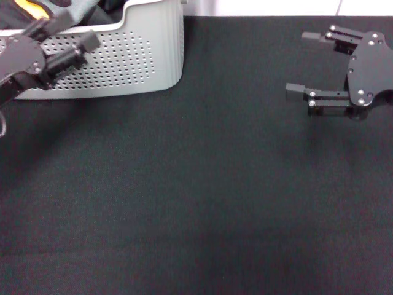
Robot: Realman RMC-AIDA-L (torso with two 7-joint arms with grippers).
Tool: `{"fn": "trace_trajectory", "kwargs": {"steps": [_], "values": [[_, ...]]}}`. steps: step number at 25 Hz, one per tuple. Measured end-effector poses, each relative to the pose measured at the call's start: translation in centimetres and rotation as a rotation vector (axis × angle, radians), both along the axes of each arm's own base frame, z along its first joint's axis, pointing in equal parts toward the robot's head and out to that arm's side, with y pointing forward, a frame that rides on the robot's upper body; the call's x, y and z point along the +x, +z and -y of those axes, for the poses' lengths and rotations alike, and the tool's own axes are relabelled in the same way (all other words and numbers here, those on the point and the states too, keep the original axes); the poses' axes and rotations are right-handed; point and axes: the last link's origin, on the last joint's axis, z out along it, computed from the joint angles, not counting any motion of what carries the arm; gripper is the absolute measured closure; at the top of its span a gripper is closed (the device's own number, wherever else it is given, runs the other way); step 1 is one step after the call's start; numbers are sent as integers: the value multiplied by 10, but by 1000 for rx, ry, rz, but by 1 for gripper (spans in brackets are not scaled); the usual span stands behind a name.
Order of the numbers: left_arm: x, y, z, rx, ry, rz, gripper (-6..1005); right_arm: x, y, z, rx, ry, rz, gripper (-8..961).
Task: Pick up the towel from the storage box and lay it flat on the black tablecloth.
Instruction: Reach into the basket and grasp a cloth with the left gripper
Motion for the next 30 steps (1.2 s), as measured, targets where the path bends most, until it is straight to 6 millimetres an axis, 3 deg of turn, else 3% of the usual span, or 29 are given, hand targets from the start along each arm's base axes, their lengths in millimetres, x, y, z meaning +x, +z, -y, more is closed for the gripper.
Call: {"fn": "trace_trajectory", "kwargs": {"steps": [9, 24, 30], "values": [[-23, 0, -4, 105, 139, -73, 211, 5, -2, -3, -3, -13, -2, 128], [-17, -16, -27, 110, 175, -139, 238, 4, -3, 1, -11, -10, -21, 128], [-16, -8, -23, 145, 159, -106, 248, 6, -2, 0, -9, -14, -22, 127]]}}
